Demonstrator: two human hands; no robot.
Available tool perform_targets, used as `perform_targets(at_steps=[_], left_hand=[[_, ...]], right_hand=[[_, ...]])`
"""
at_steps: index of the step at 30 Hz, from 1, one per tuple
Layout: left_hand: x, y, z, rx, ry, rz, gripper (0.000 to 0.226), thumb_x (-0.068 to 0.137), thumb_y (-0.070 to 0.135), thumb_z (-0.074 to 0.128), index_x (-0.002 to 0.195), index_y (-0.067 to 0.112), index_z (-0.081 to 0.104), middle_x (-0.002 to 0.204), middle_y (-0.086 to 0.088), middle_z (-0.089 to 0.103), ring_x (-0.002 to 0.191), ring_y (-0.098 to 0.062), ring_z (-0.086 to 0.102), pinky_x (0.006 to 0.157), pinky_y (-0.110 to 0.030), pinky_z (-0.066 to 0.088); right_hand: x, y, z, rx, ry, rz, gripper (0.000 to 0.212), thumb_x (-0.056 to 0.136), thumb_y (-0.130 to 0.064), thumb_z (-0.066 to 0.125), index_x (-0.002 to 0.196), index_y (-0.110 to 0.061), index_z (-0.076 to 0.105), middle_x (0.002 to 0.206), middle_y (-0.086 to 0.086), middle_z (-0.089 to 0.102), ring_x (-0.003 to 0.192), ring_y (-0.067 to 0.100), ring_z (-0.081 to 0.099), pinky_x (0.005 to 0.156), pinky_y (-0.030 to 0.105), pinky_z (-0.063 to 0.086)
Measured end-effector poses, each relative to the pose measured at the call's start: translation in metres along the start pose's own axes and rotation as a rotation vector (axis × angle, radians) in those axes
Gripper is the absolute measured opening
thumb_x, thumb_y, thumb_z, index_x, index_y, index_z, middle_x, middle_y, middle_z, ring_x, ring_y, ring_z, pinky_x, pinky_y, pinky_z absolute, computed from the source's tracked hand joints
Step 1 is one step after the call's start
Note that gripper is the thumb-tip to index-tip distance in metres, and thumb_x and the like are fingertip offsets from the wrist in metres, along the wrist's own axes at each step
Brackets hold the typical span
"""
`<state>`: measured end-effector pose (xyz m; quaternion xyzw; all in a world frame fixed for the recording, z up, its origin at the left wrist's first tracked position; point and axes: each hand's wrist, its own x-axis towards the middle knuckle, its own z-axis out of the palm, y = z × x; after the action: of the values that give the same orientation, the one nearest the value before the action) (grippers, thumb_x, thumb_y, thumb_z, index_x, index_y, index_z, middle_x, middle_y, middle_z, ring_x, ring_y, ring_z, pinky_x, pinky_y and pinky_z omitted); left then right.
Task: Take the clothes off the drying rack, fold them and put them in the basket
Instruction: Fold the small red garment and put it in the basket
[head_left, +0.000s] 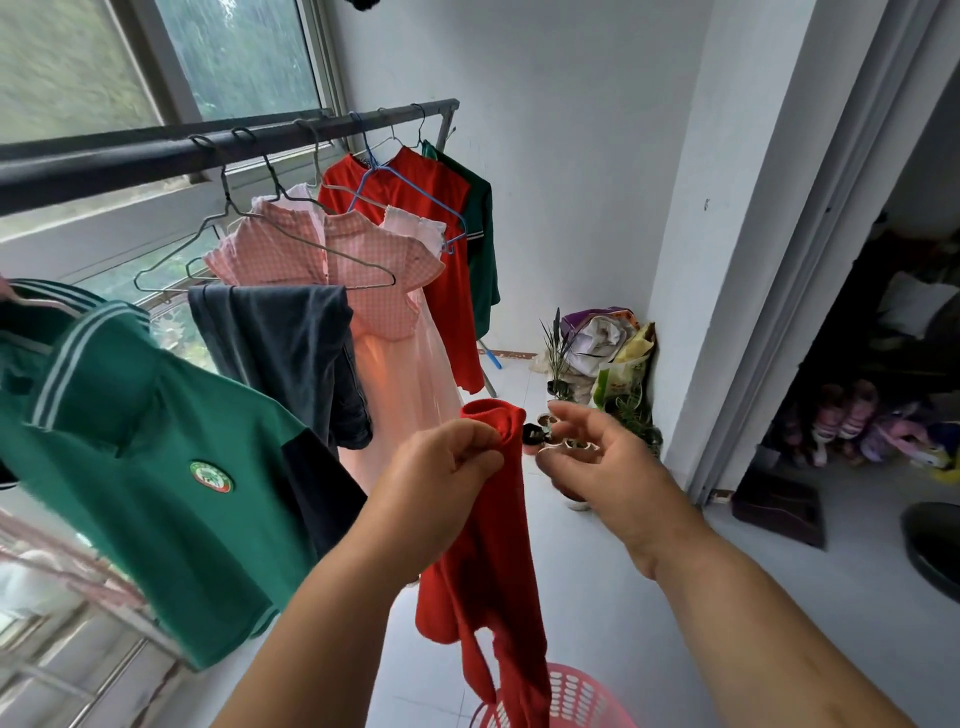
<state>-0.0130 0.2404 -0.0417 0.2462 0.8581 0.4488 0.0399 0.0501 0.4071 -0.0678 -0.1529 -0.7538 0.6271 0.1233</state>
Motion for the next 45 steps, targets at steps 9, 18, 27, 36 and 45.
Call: perform_targets(at_steps=[9, 18, 27, 36, 45], left_hand=[[-0.001, -0.003, -0.009, 0.131, -0.145, 0.108, 0.018, 0.091, 0.017, 0.064, 0.099, 0.031, 0.070, 0.080, 0.017, 0.064, 0.074, 0.006, 0.057, 0.068, -0.009, 0.042], [0.001, -0.033, -0.013, 0.118, -0.336, 0.005, 0.030, 0.081, 0.022, 0.074, 0.105, 0.037, 0.064, 0.093, 0.015, 0.068, 0.082, -0.003, 0.065, 0.076, -0.020, 0.055], [0.002, -0.070, -0.004, 0.312, -0.249, -0.055, 0.021, 0.085, 0.014, 0.057, 0.086, 0.033, 0.065, 0.085, 0.012, 0.067, 0.081, -0.011, 0.065, 0.076, -0.038, 0.056], [-0.005, -0.077, 0.001, 0.097, -0.085, -0.046, 0.028, 0.086, 0.013, 0.063, 0.081, 0.040, 0.054, 0.090, 0.011, 0.068, 0.089, -0.003, 0.065, 0.075, -0.030, 0.058], [0.000, -0.066, -0.012, 0.320, -0.135, 0.041, 0.023, 0.090, 0.019, 0.065, 0.101, 0.037, 0.073, 0.093, 0.009, 0.058, 0.084, -0.008, 0.059, 0.077, -0.020, 0.046]], right_hand=[[0.002, -0.018, -0.002, -0.660, -0.156, -0.334, 0.052, 0.073, -0.033, 0.082, 0.116, -0.048, 0.057, 0.156, -0.025, 0.015, 0.144, -0.001, 0.000, 0.115, 0.030, 0.014], [0.000, -0.013, -0.004, -0.586, -0.177, -0.186, 0.026, 0.072, -0.040, 0.082, 0.088, -0.035, 0.061, 0.089, -0.012, 0.070, 0.083, 0.005, 0.064, 0.081, 0.032, 0.052], [-0.003, -0.020, -0.025, -0.493, -0.117, -0.158, 0.022, 0.072, -0.029, 0.085, 0.079, -0.031, 0.064, 0.071, -0.011, 0.065, 0.068, 0.002, 0.059, 0.066, 0.019, 0.045], [-0.009, -0.013, -0.030, -0.410, -0.088, -0.155, 0.025, 0.072, -0.025, 0.085, 0.078, -0.034, 0.063, 0.068, -0.015, 0.064, 0.064, 0.001, 0.058, 0.067, 0.024, 0.045], [-0.015, -0.009, -0.036, -0.505, -0.043, -0.105, 0.025, 0.072, -0.030, 0.085, 0.080, -0.037, 0.062, 0.073, -0.013, 0.067, 0.070, 0.008, 0.063, 0.069, 0.031, 0.050]])
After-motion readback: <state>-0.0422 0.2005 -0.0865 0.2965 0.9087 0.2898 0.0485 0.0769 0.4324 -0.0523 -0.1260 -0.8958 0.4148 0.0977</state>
